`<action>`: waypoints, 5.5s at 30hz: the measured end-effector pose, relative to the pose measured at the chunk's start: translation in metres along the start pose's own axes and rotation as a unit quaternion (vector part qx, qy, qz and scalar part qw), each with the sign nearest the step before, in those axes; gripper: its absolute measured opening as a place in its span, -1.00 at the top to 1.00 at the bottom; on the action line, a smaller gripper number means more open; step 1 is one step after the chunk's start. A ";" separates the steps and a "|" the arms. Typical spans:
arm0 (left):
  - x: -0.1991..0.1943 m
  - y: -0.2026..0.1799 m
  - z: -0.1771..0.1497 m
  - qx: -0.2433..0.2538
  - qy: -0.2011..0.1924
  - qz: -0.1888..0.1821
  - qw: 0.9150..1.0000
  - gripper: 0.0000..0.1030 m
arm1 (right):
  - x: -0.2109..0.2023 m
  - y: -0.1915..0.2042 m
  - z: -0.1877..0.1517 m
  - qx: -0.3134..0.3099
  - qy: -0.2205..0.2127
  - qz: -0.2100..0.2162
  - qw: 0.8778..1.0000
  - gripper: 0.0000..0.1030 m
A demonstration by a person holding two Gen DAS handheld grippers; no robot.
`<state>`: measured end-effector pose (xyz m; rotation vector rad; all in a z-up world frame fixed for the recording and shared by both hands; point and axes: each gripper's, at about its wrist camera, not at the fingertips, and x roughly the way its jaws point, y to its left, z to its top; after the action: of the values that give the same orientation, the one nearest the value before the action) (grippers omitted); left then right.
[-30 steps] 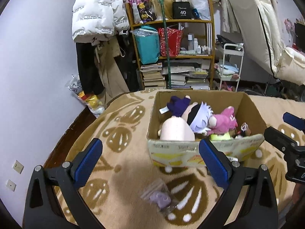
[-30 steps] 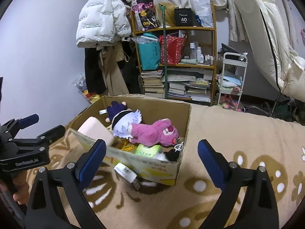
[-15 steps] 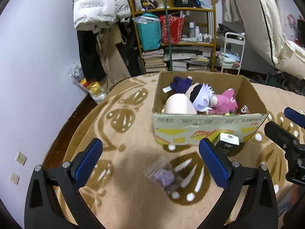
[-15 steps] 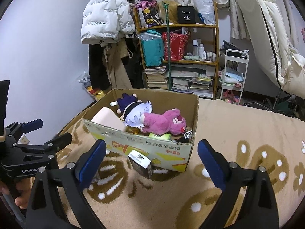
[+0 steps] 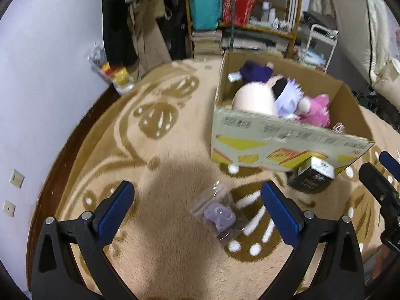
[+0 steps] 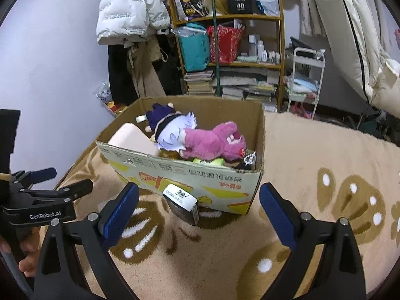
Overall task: Organize soft objects
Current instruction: 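Move the left tool to the clear bag with purple toy while the right tool approaches the black tissue pack, then close the left tool on the clear bag while the right tool grasps the black tissue pack, then carry the bag with the left tool while the right tool lowers the tissue pack into the box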
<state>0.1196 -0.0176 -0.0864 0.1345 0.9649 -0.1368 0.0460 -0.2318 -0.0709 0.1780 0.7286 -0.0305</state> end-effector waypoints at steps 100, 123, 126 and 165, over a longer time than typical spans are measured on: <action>-0.055 -0.011 0.014 -0.014 -0.150 -0.014 0.988 -0.06 | -0.003 -0.007 0.015 0.059 -0.010 0.015 0.998 0.10; -0.072 -0.032 0.047 0.009 -0.228 0.020 0.973 -0.07 | -0.032 -0.017 0.059 0.000 -0.107 -0.012 0.994 0.10; -0.068 -0.034 0.052 0.015 -0.229 0.025 0.973 -0.07 | -0.027 -0.019 0.063 -0.001 -0.117 -0.017 0.993 0.10; -0.026 -0.080 0.051 0.082 -0.212 -0.033 0.973 -0.17 | 0.021 -0.040 0.054 0.037 -0.083 0.041 0.995 0.08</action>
<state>0.1323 -0.1033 -0.0406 0.2162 0.5307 -0.2954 0.0938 -0.2800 -0.0513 0.2740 0.5547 0.0065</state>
